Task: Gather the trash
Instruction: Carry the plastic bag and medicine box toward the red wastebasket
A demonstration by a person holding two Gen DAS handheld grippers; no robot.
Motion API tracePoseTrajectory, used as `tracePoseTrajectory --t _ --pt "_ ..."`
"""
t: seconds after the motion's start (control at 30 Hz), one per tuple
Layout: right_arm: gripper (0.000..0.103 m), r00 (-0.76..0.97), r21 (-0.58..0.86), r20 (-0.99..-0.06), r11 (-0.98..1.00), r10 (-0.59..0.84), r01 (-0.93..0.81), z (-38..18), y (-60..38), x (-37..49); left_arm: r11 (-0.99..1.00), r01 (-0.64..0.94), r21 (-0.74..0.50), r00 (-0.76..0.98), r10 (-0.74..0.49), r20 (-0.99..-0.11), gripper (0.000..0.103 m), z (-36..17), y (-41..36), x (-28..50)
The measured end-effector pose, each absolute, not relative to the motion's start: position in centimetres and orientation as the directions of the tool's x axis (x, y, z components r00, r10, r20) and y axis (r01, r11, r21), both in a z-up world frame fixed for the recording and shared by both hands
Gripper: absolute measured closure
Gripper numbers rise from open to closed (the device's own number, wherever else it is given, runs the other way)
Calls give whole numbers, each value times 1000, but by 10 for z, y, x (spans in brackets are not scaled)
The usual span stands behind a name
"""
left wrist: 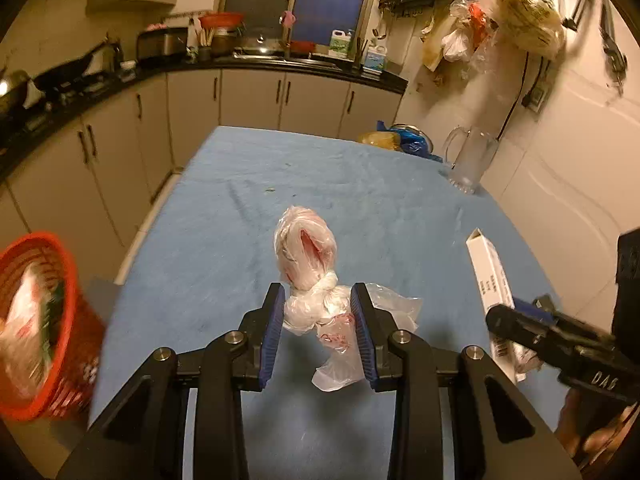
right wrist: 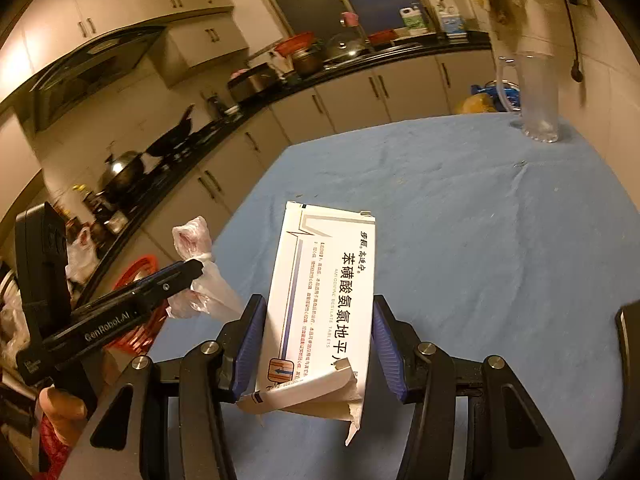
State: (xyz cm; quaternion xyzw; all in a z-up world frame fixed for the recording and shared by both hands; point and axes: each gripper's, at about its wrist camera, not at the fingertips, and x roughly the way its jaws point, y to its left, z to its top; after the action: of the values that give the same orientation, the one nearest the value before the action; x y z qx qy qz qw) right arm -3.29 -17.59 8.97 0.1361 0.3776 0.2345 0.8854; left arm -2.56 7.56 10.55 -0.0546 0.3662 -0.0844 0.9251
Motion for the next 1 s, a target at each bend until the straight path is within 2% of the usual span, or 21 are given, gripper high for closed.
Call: tracePoseTrajectory --t 0.27,0.43,1.0 --pt "46 601 402 -587 840 542 -365 98 -160 -57 991 92 -96 756 -132 -641 70 109 82 -67" --pt "46 581 401 -585 824 567 -401 104 -141 -59 992 71 -100 776 -118 -620 70 118 101 -83" --pt "46 477 366 -588 740 654 -564 134 -24 -50 987 -101 -125 838 17 -546 70 154 217 -116"
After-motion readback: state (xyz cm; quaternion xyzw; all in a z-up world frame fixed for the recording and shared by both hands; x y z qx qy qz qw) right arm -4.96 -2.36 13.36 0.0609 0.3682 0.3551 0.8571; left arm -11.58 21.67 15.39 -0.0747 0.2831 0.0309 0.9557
